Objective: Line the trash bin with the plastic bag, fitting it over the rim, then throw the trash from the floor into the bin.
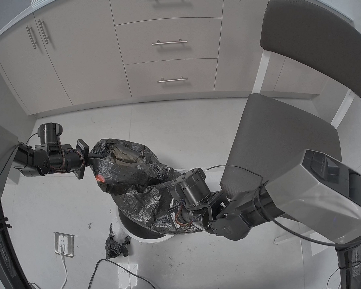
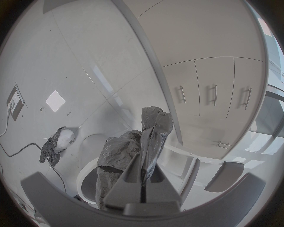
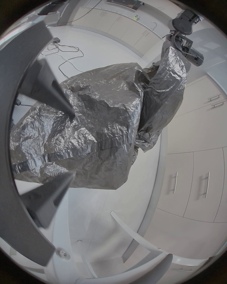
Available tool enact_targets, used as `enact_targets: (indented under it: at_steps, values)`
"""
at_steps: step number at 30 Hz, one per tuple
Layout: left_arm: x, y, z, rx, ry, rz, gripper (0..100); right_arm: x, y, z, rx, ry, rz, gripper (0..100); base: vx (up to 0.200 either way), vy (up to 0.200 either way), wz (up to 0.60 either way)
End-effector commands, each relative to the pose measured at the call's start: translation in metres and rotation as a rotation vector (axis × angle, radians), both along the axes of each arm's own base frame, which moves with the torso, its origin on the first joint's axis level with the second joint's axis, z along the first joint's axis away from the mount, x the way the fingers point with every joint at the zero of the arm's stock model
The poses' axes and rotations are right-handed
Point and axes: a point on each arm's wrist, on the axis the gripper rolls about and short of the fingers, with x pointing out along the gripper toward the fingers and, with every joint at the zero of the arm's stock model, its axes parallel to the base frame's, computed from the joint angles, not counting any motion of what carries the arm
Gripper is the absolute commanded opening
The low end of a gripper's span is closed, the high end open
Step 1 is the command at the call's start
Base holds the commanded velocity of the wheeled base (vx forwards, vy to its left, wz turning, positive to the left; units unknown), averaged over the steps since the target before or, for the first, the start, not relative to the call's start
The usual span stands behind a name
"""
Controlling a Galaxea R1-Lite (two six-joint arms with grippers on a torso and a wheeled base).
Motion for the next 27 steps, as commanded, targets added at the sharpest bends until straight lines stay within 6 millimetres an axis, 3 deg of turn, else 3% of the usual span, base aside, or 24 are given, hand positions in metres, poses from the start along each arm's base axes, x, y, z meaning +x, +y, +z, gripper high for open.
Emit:
enact_targets:
  at_steps: [1,12,27]
  values:
    - [0.0,0.001,0.0,0.0,0.0,0.003,0,0.004,0.004,-0.002,0.013,-0.003,0.0,0,0.0,0.0,0.0]
    - [0.002,0.002,-0.002,0.0,0.001,0.004,0,0.013,0.017,0.0,0.043,-0.032,0.01,0,0.0,0.0,0.0]
    - [0.002,0.002,-0.003,0.0,0.003,0.004,0,-0.013,-0.008,0.028,0.039,-0.029,-0.022,0,0.0,0.0,0.0]
